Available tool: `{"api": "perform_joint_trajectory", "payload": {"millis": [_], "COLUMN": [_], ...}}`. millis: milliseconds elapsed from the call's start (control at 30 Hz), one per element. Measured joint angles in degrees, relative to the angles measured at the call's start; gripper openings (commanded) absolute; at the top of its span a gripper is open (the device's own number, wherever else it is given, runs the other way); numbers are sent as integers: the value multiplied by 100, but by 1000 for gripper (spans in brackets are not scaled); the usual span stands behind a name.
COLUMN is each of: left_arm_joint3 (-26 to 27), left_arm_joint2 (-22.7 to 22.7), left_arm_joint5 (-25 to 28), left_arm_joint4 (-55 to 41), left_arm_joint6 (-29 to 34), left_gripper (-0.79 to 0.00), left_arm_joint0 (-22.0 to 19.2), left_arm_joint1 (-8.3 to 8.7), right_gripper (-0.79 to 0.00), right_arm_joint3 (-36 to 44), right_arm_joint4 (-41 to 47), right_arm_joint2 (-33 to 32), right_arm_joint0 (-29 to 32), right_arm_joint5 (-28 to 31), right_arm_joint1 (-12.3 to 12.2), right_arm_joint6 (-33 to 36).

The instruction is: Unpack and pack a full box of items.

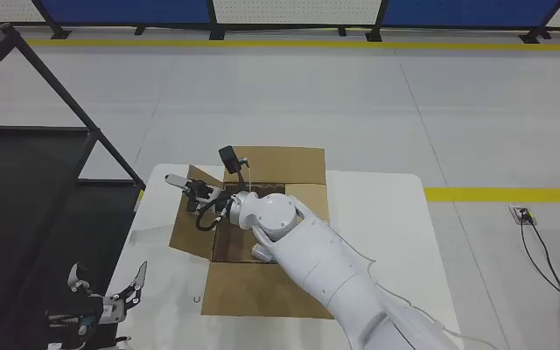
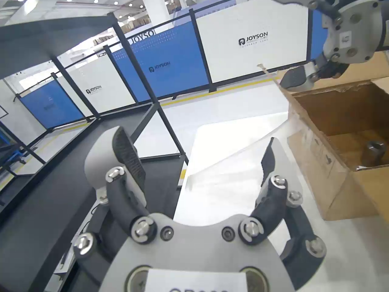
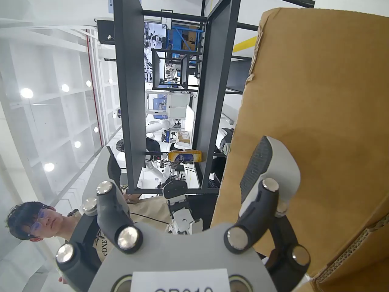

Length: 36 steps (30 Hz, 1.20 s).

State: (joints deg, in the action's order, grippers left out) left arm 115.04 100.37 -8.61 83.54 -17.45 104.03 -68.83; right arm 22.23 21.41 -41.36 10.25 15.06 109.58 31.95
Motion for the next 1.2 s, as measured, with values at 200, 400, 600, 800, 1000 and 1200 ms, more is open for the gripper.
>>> {"api": "perform_joint_trajectory", "payload": {"millis": [200,400,600,800,1000,1200], "left_arm_joint3": [-77,-296,-588,-722,-893,-1078], "left_arm_joint2": [-259,-448,-621,-677,-653,-637], "left_arm_joint5": [136,331,310,311,312,322], "left_arm_joint4": [326,370,567,571,556,559], "left_arm_joint6": [331,751,950,1015,1067,1093], "left_gripper": [0,0,0,0,0,0], "left_arm_joint0": [-360,-861,-1238,-1374,-1441,-1480], "left_arm_joint1": [-12,-23,-41,-61,-74,-86], "right_gripper": [0,0,0,0,0,0], "right_arm_joint3": [-259,-435,-561,-620,-620,-572], "right_arm_joint4": [-1,-16,-48,-127,-111,113], "right_arm_joint2": [-22,-71,-139,-200,-365,-728], "right_arm_joint0": [-92,-145,-182,-204,-258,-288], "right_arm_joint5": [42,99,134,187,507,1104], "right_arm_joint1": [131,222,276,306,261,51], "right_arm_joint6": [69,132,159,162,176,526]}}
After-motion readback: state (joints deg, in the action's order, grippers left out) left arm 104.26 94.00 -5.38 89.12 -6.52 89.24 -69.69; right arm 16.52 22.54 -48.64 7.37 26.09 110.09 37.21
